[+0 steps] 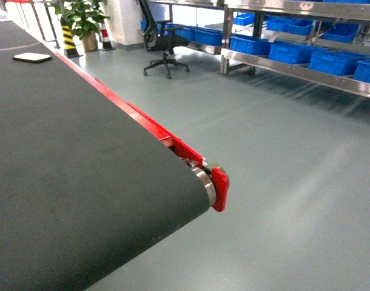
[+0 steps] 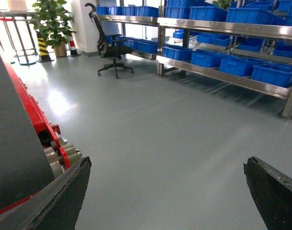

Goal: Pick blue part to blue bin on bottom shelf

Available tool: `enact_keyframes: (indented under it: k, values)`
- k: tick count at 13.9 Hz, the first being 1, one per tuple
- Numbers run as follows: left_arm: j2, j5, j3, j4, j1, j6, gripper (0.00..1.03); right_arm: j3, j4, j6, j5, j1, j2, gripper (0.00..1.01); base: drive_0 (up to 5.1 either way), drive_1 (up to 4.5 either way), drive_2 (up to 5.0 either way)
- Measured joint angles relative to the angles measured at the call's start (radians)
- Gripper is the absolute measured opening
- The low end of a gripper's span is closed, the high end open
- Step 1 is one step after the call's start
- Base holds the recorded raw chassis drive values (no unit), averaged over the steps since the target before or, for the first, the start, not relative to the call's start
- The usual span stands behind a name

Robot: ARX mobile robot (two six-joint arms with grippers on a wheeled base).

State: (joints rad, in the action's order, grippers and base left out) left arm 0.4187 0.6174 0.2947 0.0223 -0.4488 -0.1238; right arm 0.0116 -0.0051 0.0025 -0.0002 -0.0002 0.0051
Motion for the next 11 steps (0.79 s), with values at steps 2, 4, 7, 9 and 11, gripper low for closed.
enact_keyframes:
  k: [2, 4, 7, 9, 11]
  values:
    - [0.0, 0.0, 0.0, -0.001, 0.0, 0.0, 0.43, 0.0, 0.0, 0.0, 0.0, 0.0, 0.0, 0.98, -1.4, -1.45, -1.4]
    - [0.0, 0.0, 0.0, -0.001, 0.0, 0.0, 0.43, 0.0, 0.0, 0.0, 0.0, 0.0, 0.0, 0.98, -1.4, -1.45, -1.4]
    - [0.0, 0.0, 0.0, 0.0, 0.0, 0.0, 0.43, 0.0, 0.0, 0.0, 0.0, 0.0, 0.0, 0.98, -1.4, -1.45, -1.4]
    - [0.0, 0.0, 0.0, 0.0, 0.0, 0.0, 0.43, 0.0, 0.0, 0.0, 0.0, 0.0, 0.0, 0.98, -1.4, -1.45, -1.4]
    - [0.0, 0.0, 0.0, 0.0, 0.0, 0.0, 0.43, 0.0, 0.0, 0.0, 0.0, 0.0, 0.0, 0.98, -1.5, -1.51, -1.5]
